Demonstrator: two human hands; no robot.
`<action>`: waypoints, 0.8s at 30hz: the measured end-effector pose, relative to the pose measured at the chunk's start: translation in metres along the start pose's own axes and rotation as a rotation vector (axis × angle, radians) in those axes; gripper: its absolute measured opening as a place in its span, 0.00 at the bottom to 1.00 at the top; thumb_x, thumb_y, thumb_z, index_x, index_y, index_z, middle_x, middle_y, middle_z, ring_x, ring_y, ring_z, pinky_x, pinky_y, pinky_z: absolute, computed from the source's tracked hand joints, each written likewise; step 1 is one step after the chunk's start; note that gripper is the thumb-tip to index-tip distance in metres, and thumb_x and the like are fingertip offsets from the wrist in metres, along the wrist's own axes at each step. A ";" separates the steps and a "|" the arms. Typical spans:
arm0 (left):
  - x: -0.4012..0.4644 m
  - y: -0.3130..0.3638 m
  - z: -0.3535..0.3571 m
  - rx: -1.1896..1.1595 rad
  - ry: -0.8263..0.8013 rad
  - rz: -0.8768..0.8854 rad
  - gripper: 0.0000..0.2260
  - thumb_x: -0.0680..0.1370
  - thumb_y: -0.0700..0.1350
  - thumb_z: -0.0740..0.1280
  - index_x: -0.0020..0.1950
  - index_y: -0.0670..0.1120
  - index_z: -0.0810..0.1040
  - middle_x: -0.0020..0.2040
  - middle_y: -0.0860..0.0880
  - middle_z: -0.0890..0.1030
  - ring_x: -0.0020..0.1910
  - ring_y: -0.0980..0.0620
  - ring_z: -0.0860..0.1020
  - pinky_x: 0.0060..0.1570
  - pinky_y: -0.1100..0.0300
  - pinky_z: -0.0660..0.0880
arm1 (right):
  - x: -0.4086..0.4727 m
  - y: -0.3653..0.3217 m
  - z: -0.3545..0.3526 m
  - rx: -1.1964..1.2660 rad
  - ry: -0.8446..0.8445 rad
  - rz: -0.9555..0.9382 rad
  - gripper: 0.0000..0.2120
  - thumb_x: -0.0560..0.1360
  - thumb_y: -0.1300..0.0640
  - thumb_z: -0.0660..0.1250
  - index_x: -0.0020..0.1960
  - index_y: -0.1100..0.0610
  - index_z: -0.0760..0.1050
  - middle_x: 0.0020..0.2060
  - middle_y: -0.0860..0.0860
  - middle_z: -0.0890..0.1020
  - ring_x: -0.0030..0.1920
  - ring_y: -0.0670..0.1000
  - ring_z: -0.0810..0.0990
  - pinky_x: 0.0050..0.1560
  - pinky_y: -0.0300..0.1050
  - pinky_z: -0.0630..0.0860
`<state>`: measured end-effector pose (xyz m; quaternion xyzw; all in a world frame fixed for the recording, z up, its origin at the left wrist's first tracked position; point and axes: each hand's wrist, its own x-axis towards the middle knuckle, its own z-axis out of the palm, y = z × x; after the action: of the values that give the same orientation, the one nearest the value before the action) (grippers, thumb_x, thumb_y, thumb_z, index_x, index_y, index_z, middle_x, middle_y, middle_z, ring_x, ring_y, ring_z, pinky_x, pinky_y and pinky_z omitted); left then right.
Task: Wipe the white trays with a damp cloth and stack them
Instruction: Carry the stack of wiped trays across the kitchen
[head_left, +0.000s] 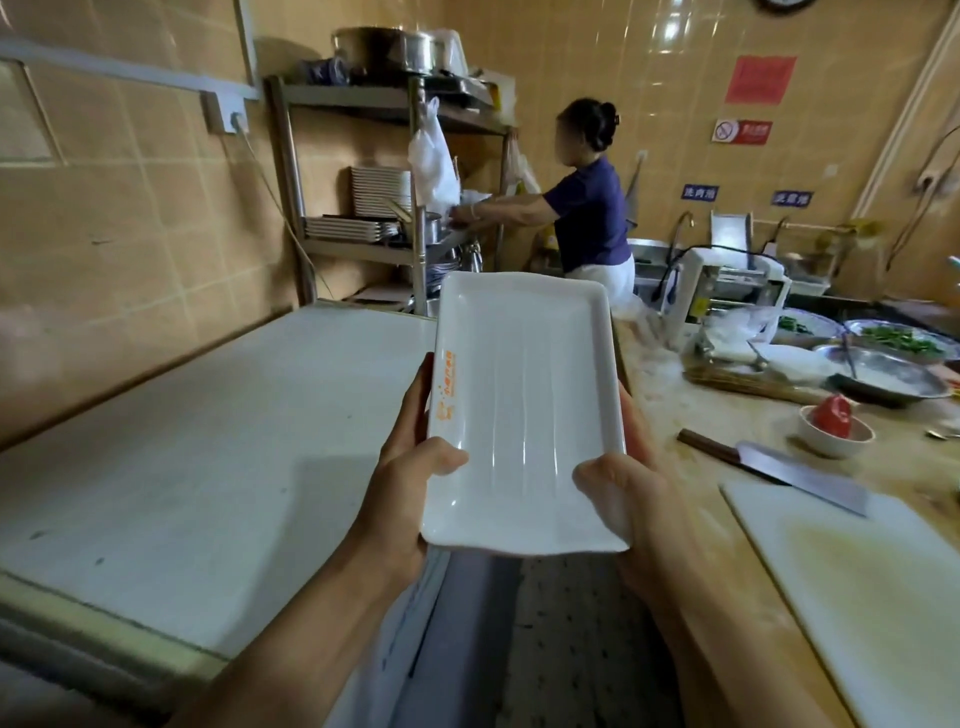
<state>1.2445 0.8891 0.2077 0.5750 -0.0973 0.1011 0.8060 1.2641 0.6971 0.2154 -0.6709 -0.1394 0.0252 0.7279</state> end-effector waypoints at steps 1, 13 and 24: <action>0.014 -0.007 -0.001 0.005 0.004 -0.005 0.34 0.65 0.40 0.62 0.69 0.64 0.67 0.60 0.53 0.79 0.55 0.49 0.80 0.44 0.54 0.79 | 0.015 0.000 -0.004 0.001 -0.027 -0.039 0.32 0.69 0.76 0.60 0.61 0.43 0.69 0.39 0.38 0.81 0.36 0.37 0.81 0.32 0.36 0.79; 0.225 -0.068 -0.014 0.027 -0.013 -0.061 0.34 0.65 0.40 0.63 0.69 0.63 0.67 0.57 0.52 0.81 0.52 0.49 0.81 0.41 0.53 0.79 | 0.221 0.040 -0.043 0.090 0.008 -0.115 0.40 0.58 0.67 0.61 0.67 0.43 0.67 0.43 0.41 0.81 0.41 0.42 0.81 0.35 0.37 0.79; 0.397 -0.100 -0.027 0.001 -0.062 -0.091 0.35 0.64 0.38 0.62 0.68 0.63 0.68 0.57 0.52 0.81 0.53 0.47 0.81 0.42 0.51 0.79 | 0.393 0.059 -0.073 0.156 0.053 -0.104 0.41 0.57 0.67 0.61 0.68 0.44 0.68 0.54 0.52 0.80 0.48 0.50 0.81 0.38 0.41 0.79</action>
<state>1.6545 0.9026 0.2165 0.5822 -0.0959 0.0466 0.8060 1.6678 0.7199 0.2198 -0.6045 -0.1523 -0.0193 0.7816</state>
